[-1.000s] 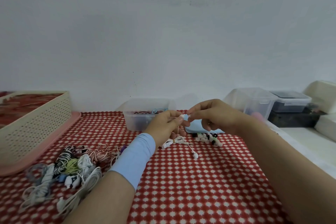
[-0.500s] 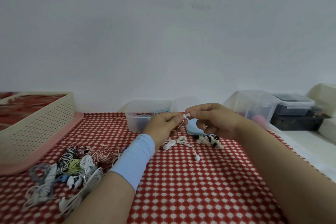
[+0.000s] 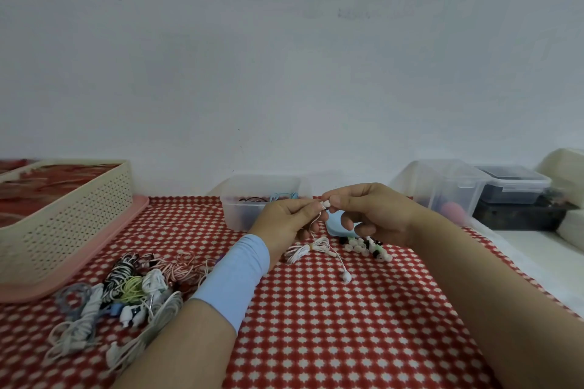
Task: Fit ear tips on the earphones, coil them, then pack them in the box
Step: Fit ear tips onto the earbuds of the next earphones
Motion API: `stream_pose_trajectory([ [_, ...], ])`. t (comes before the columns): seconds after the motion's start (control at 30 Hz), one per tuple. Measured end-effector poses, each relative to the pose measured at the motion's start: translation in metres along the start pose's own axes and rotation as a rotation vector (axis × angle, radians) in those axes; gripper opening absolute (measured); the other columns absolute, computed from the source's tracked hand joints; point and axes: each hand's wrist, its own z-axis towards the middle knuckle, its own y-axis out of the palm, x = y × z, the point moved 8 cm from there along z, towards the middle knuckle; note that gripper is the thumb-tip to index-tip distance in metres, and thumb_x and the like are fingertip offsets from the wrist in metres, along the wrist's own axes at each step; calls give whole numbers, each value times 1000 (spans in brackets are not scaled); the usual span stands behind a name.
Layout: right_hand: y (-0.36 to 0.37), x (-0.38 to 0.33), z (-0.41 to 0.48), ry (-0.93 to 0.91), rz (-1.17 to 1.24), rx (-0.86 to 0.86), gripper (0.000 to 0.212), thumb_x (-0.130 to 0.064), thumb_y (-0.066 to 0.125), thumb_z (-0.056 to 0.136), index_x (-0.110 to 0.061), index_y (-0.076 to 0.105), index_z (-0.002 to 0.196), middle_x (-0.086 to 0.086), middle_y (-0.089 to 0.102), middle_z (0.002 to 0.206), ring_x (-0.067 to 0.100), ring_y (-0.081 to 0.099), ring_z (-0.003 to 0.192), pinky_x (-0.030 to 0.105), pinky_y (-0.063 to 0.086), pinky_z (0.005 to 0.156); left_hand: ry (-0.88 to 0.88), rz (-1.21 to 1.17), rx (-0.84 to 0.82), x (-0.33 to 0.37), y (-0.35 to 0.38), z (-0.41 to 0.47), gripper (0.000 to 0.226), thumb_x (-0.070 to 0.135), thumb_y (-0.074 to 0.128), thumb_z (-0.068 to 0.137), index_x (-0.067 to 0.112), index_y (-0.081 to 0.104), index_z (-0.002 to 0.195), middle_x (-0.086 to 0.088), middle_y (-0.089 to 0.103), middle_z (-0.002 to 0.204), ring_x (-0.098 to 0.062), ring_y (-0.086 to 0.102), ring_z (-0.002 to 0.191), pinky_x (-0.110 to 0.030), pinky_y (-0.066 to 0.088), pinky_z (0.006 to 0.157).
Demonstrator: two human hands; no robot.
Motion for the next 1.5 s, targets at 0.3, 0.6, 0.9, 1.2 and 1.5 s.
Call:
stream_pose_trajectory([
  [0.3,3,-4,-2,-47,47,-48,21,-16,71,81,-8,80,98,13,60,88,10,44,53,17,30,41,14,-139,-43,-3,6,0,20,19,58,96,21,77,90,6,70,72,-9,54,64,-22,47,62],
  [0.6,9,-8,-7,-58,-65,-37,17,-11,66,94,-14,83,95,6,71,80,10,45,51,20,35,42,44,23,-2,-1,-2,-2,16,26,63,94,25,77,88,8,70,69,-9,53,60,-20,48,61],
  [0.9,2,-36,-13,-247,-374,69,14,-11,77,89,-18,79,101,9,75,94,19,66,65,29,54,54,-28,-10,58,-6,-8,2,25,38,61,93,21,79,93,-8,73,79,-19,56,68,-30,51,71],
  [1.2,1,-42,-13,-305,-514,144,7,-17,81,85,-16,81,92,0,78,86,20,67,60,28,56,53,-65,-33,31,-5,0,0,26,35,57,97,16,75,94,4,76,77,-8,64,66,-24,54,67],
  [1.5,1,-33,-16,-205,-374,41,12,-23,73,92,-16,82,97,1,77,106,16,63,66,31,56,60,-134,-124,-43,-8,6,1,26,32,62,94,9,73,92,0,71,71,-15,66,70,-30,55,71],
])
